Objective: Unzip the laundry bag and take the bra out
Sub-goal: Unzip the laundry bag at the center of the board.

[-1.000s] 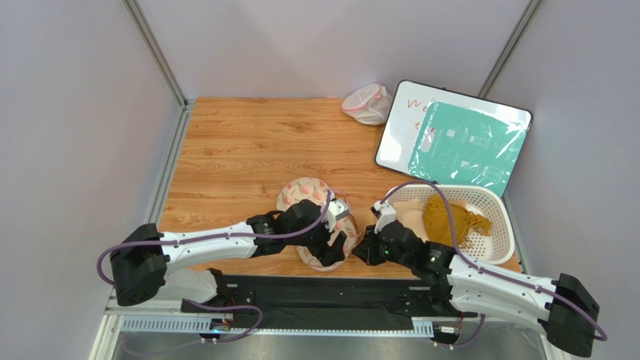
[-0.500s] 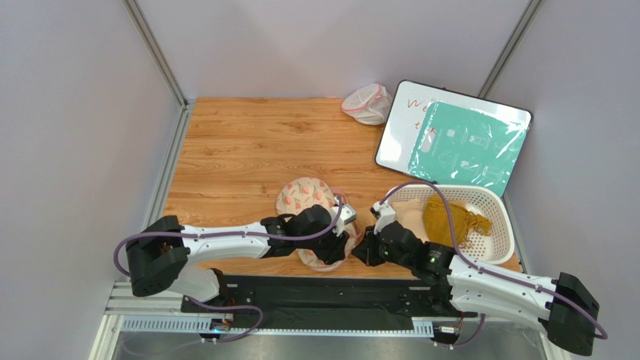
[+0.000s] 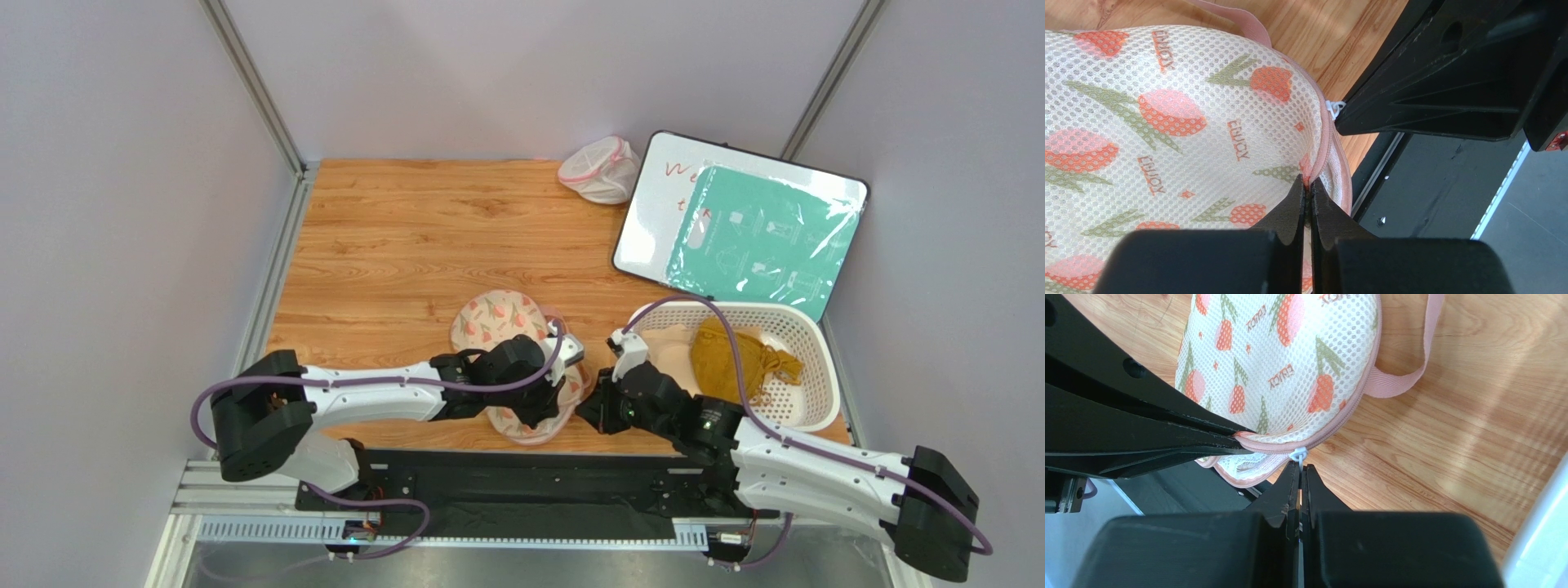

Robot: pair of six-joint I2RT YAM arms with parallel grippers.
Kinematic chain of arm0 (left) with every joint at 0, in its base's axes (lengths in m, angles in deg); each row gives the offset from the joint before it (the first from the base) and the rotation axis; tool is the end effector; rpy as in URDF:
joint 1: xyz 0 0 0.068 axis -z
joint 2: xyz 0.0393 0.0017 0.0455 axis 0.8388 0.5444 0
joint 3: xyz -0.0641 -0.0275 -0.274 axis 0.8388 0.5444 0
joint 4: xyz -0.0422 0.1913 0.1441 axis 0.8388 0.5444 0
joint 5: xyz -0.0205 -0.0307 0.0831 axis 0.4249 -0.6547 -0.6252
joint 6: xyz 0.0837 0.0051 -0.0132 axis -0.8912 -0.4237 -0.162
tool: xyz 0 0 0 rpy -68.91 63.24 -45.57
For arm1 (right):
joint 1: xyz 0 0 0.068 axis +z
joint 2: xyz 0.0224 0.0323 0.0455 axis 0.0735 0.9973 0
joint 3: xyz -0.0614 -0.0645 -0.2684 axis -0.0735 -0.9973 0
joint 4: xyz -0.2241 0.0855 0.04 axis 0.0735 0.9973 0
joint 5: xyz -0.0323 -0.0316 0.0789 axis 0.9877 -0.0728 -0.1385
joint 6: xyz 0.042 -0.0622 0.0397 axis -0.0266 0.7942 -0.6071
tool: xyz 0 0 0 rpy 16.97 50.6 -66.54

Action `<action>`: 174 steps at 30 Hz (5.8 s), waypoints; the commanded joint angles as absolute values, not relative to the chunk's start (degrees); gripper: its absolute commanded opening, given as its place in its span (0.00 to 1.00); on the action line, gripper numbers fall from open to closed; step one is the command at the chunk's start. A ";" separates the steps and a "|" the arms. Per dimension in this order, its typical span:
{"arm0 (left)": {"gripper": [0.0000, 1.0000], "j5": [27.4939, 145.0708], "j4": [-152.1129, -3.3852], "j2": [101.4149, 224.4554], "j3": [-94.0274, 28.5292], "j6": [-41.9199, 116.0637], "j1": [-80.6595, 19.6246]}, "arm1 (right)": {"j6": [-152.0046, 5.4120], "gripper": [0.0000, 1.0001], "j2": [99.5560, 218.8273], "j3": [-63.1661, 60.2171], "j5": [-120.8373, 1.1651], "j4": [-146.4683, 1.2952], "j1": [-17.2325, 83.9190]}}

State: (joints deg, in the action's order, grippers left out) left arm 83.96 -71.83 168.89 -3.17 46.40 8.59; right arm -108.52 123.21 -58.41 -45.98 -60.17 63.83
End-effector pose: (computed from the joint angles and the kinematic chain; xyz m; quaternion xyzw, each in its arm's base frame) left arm 0.1174 -0.2776 0.1900 0.3669 0.8378 -0.3097 0.2599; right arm 0.0927 0.1420 0.1672 -0.1151 0.8957 0.2997 0.3075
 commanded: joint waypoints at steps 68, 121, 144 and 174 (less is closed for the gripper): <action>0.49 78.11 -73.54 163.99 1.80 48.96 13.12 | -111.04 0.00 130.32 -53.03 -46.22 -68.17 69.17; 0.24 74.06 -60.79 142.99 11.56 51.07 13.47 | -106.91 0.00 131.99 -52.50 -45.33 -64.13 64.33; 0.79 74.68 -66.42 163.90 -4.79 46.85 13.91 | -107.97 0.00 131.29 -53.82 -50.09 -67.30 64.60; 0.00 71.61 -65.45 160.58 2.59 49.75 13.82 | -108.41 0.00 125.93 -55.40 -46.40 -61.93 64.51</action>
